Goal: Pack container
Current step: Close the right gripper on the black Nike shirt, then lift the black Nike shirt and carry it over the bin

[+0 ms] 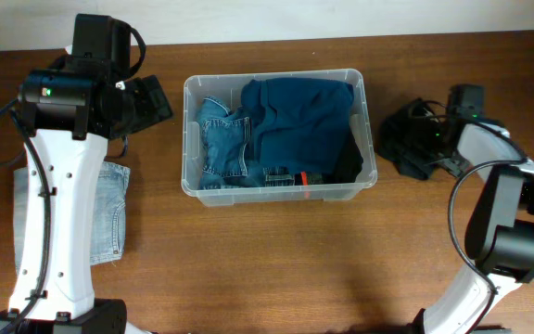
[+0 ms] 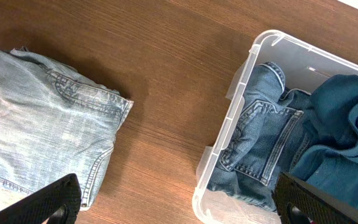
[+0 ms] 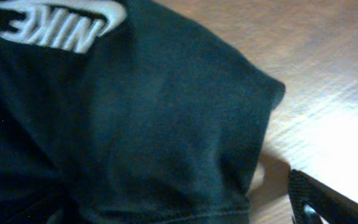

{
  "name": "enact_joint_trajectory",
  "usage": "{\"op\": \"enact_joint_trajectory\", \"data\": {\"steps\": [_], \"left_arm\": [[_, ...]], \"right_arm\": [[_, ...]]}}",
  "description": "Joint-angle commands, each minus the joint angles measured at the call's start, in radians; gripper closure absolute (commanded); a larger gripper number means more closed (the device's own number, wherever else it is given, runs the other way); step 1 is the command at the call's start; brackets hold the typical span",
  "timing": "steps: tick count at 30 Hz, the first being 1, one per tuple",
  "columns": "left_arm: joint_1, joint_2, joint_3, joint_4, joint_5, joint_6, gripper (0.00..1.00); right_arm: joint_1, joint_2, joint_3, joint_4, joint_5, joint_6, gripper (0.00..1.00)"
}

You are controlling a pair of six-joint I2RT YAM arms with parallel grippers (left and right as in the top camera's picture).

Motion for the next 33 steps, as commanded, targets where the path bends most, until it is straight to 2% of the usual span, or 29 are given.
{"op": "enact_joint_trajectory", "data": {"steps": [1, 7, 10, 18, 23, 27, 33], "left_arm": [[0.004, 0.004, -0.002, 0.0, -0.001, 0.01, 0.01], [0.004, 0.004, -0.002, 0.0, -0.001, 0.01, 0.01], [0.004, 0.004, -0.002, 0.0, -0.001, 0.01, 0.01], [0.004, 0.004, -0.002, 0.0, -0.001, 0.01, 0.01], [0.004, 0.004, -0.002, 0.0, -0.001, 0.01, 0.01], [0.004, 0.004, -0.002, 0.0, -0.001, 0.01, 0.01], [0.004, 0.004, -0.002, 0.0, -0.001, 0.01, 0.01]], "right_arm": [[-0.072, 0.115, -0.046, -0.12, 0.11, -0.084, 0.01], [-0.113, 0.114, 0.135, -0.309, 0.109, -0.142, 0.01], [-0.095, 0.113, 0.234, -0.382, 0.11, -0.19, 0.01], [-0.033, 0.111, 0.435, -0.515, 0.124, -0.189, 0.01], [0.013, 0.112, 0.437, -0.506, 0.077, -0.182, 0.02], [0.018, 0.114, 0.427, -0.49, -0.008, -0.08, 0.02], [0.017, 0.114, 0.346, -0.426, -0.019, 0.023, 0.02]]}}
